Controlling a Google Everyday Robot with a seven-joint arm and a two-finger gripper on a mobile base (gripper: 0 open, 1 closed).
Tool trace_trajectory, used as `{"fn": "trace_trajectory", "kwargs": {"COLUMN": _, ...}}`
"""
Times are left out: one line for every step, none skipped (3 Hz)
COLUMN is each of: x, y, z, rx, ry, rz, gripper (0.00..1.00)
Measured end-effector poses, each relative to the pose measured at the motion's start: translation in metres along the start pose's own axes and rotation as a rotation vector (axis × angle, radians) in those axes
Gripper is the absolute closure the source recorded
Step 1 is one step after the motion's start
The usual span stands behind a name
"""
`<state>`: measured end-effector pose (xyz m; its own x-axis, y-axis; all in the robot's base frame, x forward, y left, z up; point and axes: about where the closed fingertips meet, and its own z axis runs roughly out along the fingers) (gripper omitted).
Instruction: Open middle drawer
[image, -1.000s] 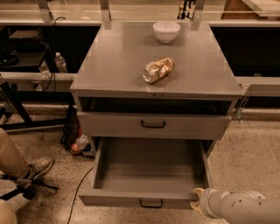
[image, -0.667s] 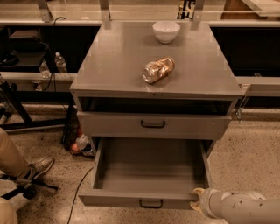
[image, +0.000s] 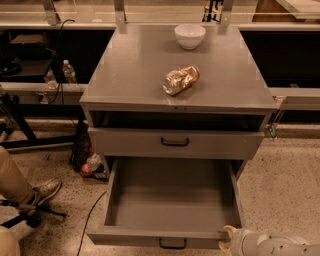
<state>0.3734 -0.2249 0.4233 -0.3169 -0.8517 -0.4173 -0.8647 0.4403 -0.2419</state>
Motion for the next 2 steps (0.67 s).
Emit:
{"fn": "trace_trajectory", "kwargs": {"x": -0.0001, "y": 0.0000, "z": -0.0002, "rx": 0.000, "ry": 0.000, "rz": 0.000, "gripper": 0.59}}
{"fn": "trace_trajectory", "kwargs": {"x": -0.0007, "y": -0.0002, "z": 0.0001, "rx": 0.000, "ry": -0.002, "rz": 0.001, "gripper": 0.35}}
